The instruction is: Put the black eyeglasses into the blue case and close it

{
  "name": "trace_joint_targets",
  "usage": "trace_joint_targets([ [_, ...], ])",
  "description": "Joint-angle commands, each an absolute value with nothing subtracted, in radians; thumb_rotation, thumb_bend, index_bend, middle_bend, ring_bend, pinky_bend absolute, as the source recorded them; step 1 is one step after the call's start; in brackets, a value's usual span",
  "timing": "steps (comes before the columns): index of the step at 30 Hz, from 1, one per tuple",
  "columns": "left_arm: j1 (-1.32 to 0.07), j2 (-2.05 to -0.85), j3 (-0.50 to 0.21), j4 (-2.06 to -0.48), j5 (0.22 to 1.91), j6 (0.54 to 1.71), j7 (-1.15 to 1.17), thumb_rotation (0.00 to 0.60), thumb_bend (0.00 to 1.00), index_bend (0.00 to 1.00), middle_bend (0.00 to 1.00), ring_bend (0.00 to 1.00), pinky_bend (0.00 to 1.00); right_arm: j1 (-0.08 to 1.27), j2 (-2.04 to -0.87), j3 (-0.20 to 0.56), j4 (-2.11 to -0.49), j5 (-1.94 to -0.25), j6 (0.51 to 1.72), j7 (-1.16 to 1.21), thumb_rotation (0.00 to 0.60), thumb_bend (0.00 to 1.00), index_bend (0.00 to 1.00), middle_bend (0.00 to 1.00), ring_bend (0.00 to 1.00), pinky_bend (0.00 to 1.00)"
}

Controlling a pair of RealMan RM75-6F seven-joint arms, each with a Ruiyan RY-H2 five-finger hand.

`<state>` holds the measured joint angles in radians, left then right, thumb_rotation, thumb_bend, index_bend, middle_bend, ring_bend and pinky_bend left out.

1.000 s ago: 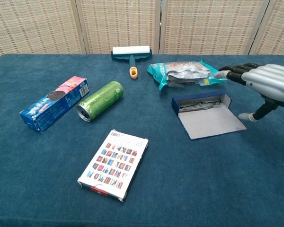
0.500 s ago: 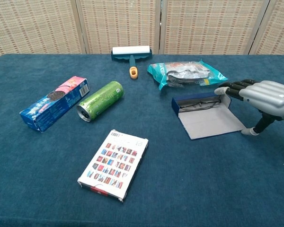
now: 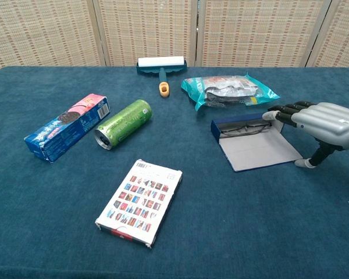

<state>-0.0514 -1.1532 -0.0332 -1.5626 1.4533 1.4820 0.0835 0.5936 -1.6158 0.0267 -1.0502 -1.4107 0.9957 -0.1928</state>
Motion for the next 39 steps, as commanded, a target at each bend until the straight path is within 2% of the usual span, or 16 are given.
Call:
trace_joint_targets([
  [1, -0.052, -1.154, -0.033, -1.562, 1.454, 1.481, 0.083, 0.600, 0.31, 0.00, 0.00, 0.01, 0.00, 0.595, -1.620, 0.030, -1.045, -1.410, 0.991, -0.193, 0.600, 0.17, 0.00, 0.00, 0.00, 0.00],
  [7, -0.051, -1.155, -0.034, -1.559, 1.452, 1.482, 0.080, 0.600, 0.31, 0.00, 0.00, 0.01, 0.00, 0.604, -1.641, 0.040, -1.019, -1.418, 0.987, -0.180, 0.600, 0.18, 0.00, 0.00, 0.00, 0.00],
  [13, -0.049, -1.155, -0.034, -1.554, 1.450, 1.483, 0.074, 0.600, 0.31, 0.00, 0.00, 0.01, 0.00, 0.609, -1.656, 0.044, -0.991, -1.437, 0.998, -0.148, 0.600, 0.27, 0.00, 0.00, 0.00, 0.00],
  [19, -0.050, -1.158, -0.035, -1.550, 1.449, 1.480, 0.073, 0.600, 0.31, 0.00, 0.00, 0.01, 0.00, 0.616, -1.663, 0.050, -0.973, -1.449, 1.005, -0.125, 0.600, 0.32, 0.00, 0.00, 0.00, 0.00],
  [34, -0.054, -1.162, -0.037, -1.544, 1.441, 1.469, 0.074, 0.600, 0.31, 0.00, 0.00, 0.01, 0.00, 0.672, -1.694, 0.092, -0.937, -1.453, 0.982, -0.105, 0.600, 0.33, 0.00, 0.00, 0.00, 0.00],
  [37, -0.053, -1.162, -0.037, -1.543, 1.438, 1.470, 0.072, 0.600, 0.31, 0.00, 0.00, 0.01, 0.00, 0.680, -1.706, 0.087, -0.930, -1.471, 0.990, -0.091, 0.600, 0.33, 0.04, 0.00, 0.00, 0.00],
  [39, -0.052, -1.162, -0.037, -1.542, 1.436, 1.469, 0.072, 0.600, 0.31, 0.00, 0.00, 0.01, 0.00, 0.682, -1.714, 0.080, -0.926, -1.486, 1.002, -0.074, 0.600, 0.33, 0.12, 0.02, 0.00, 0.00],
])
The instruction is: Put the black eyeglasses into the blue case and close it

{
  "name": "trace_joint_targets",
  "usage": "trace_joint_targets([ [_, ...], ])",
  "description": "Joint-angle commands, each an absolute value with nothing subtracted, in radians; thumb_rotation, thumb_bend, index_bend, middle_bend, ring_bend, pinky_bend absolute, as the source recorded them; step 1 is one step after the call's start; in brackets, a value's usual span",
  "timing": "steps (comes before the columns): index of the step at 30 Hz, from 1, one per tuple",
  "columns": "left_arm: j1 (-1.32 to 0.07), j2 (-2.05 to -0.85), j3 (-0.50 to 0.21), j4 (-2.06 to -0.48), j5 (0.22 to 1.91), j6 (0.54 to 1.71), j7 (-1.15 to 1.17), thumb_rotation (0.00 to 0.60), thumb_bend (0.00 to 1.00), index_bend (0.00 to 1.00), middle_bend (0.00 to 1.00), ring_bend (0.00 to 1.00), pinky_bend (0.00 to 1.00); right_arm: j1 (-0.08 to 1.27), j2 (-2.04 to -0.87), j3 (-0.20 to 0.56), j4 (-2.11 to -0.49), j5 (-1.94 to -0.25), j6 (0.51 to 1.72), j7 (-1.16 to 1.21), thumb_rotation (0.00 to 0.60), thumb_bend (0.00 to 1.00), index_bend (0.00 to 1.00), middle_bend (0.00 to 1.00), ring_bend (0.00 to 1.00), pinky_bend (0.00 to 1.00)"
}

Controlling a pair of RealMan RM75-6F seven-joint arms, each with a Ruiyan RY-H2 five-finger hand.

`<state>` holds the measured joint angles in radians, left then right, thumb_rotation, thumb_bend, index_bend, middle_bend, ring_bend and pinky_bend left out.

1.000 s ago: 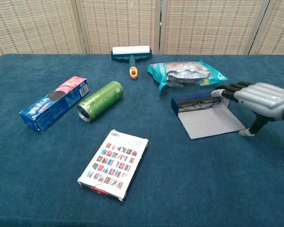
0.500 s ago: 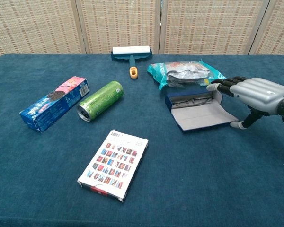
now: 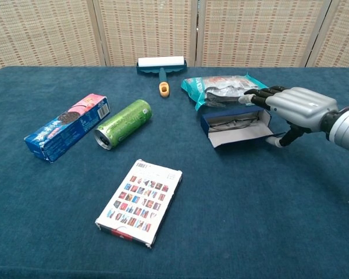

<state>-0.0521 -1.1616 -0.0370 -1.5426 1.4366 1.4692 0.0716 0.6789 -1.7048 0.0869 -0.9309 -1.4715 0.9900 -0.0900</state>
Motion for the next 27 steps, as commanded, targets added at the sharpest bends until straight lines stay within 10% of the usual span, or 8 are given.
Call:
trace_joint_targets([
  [1, -0.051, -1.162, -0.036, -1.541, 1.436, 1.469, 0.072, 0.600, 0.31, 0.00, 0.00, 0.01, 0.00, 0.681, -1.717, 0.076, -0.924, -1.492, 1.008, -0.066, 0.600, 0.33, 0.15, 0.03, 0.00, 0.00],
  [8, -0.052, -1.164, -0.036, -1.539, 1.436, 1.466, 0.070, 0.600, 0.31, 0.00, 0.00, 0.01, 0.00, 0.677, -1.740, 0.056, -0.881, -1.531, 1.049, -0.015, 0.600, 0.33, 0.46, 0.13, 0.00, 0.00],
  [27, -0.054, -1.169, -0.037, -1.532, 1.432, 1.461, 0.066, 0.600, 0.31, 0.00, 0.00, 0.01, 0.00, 0.684, -1.747, 0.054, -0.849, -1.536, 1.051, 0.016, 0.600, 0.44, 0.57, 0.19, 0.00, 0.00],
])
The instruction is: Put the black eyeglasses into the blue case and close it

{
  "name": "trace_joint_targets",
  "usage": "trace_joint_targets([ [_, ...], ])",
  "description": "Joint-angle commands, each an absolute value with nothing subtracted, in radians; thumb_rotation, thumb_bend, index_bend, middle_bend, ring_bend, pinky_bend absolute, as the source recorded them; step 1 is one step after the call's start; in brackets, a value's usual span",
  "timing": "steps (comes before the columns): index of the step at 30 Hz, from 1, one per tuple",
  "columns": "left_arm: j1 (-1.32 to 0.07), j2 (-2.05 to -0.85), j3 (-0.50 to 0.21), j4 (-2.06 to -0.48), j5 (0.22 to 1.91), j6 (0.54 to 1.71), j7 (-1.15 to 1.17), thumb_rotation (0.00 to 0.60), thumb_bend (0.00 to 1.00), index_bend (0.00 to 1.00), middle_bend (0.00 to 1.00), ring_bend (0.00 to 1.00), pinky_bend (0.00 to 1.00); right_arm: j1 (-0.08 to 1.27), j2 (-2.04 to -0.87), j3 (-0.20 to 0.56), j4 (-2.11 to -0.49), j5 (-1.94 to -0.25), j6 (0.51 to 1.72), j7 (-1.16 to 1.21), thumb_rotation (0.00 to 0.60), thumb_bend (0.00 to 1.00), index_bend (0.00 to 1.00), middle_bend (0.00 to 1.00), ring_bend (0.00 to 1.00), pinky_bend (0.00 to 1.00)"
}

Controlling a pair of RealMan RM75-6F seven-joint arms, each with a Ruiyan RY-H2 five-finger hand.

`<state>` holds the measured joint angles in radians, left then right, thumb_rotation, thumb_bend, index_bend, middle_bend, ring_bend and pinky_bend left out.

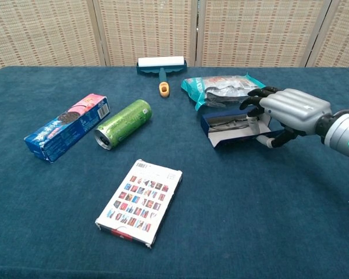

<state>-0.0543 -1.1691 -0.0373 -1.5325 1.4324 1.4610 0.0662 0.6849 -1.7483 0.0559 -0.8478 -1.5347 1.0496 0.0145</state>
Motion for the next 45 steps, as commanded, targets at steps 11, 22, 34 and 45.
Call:
trace_joint_targets([
  [11, -0.051, -1.165, -0.035, -1.536, 1.447, 1.473, 0.056, 0.600, 0.31, 0.00, 0.00, 0.01, 0.00, 0.605, -1.622, -0.012, -1.030, -1.587, 1.153, -0.034, 0.600, 0.48, 0.60, 0.22, 0.00, 0.00],
  [22, -0.046, -1.156, -0.031, -1.545, 1.467, 1.492, 0.043, 0.600, 0.31, 0.00, 0.00, 0.01, 0.00, 0.498, -1.460, -0.070, -1.261, -1.602, 1.238, -0.113, 0.600, 0.48, 0.61, 0.23, 0.00, 0.00],
  [34, -0.035, -1.150, -0.024, -1.540, 1.467, 1.498, 0.022, 0.600, 0.31, 0.00, 0.00, 0.01, 0.00, 0.549, -1.497, 0.014, -1.243, -1.531, 1.134, -0.156, 0.600, 0.48, 0.61, 0.23, 0.00, 0.00],
  [45, -0.028, -1.147, -0.020, -1.537, 1.468, 1.499, 0.011, 0.600, 0.31, 0.00, 0.00, 0.01, 0.00, 0.619, -1.535, 0.064, -1.196, -1.485, 1.025, -0.177, 0.600, 0.48, 0.59, 0.21, 0.00, 0.00],
])
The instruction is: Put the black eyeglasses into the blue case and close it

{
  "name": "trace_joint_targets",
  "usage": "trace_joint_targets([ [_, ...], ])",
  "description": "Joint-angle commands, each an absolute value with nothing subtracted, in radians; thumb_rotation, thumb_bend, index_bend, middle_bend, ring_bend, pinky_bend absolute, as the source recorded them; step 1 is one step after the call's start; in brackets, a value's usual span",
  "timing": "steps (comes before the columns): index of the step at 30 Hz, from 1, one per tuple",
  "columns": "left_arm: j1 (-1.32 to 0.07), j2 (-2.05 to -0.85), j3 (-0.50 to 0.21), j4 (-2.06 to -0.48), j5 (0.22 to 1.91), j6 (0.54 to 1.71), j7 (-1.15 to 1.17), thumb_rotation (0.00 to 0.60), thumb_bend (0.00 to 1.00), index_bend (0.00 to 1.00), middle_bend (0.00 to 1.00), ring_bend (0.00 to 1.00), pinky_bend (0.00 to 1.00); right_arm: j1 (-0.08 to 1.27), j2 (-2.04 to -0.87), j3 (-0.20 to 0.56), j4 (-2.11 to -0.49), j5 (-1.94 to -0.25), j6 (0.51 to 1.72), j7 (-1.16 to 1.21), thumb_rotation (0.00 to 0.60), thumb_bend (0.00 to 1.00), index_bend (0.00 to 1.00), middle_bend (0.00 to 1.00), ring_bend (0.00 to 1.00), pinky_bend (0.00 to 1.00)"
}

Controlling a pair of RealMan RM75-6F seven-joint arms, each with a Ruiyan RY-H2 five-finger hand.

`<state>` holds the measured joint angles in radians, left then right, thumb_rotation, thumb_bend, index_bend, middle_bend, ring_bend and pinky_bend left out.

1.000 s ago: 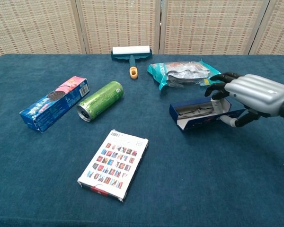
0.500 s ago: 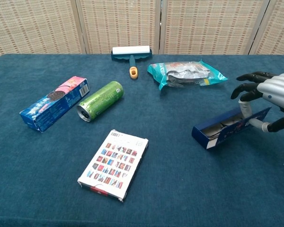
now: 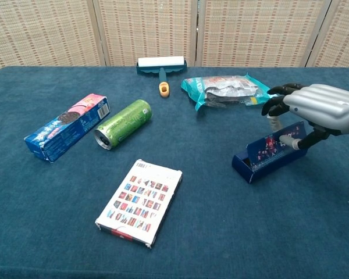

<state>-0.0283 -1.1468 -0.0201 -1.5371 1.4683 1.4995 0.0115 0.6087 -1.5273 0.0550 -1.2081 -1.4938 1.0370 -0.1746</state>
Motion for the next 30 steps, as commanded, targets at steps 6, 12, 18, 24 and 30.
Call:
trace_joint_targets([
  [6, -0.030, -1.144, -0.017, -1.540, 1.472, 1.493, 0.009, 0.600, 0.31, 0.00, 0.00, 0.01, 0.00, 0.637, -1.560, 0.076, -1.163, -1.458, 0.989, -0.193, 0.600, 0.40, 0.29, 0.13, 0.00, 0.00],
  [12, -0.030, -1.139, -0.015, -1.544, 1.475, 1.490, -0.003, 0.600, 0.31, 0.00, 0.00, 0.01, 0.00, 0.652, -1.584, 0.087, -1.137, -1.437, 0.967, -0.217, 0.600, 0.37, 0.09, 0.06, 0.00, 0.00],
  [18, -0.027, -1.136, -0.016, -1.544, 1.473, 1.492, -0.010, 0.600, 0.31, 0.00, 0.00, 0.01, 0.00, 0.661, -1.572, 0.098, -1.161, -1.420, 0.952, -0.216, 0.600, 0.35, 0.08, 0.04, 0.00, 0.00],
  [24, -0.027, -1.133, -0.018, -1.541, 1.466, 1.488, -0.012, 0.600, 0.31, 0.00, 0.00, 0.01, 0.00, 0.635, -1.473, 0.075, -1.293, -1.440, 0.984, -0.216, 0.600, 0.33, 0.08, 0.04, 0.00, 0.00],
  [30, -0.034, -1.137, -0.018, -1.550, 1.482, 1.487, -0.003, 0.600, 0.31, 0.00, 0.00, 0.01, 0.00, 0.627, -1.405, 0.058, -1.392, -1.403, 0.938, -0.240, 0.600, 0.30, 0.08, 0.04, 0.00, 0.00],
])
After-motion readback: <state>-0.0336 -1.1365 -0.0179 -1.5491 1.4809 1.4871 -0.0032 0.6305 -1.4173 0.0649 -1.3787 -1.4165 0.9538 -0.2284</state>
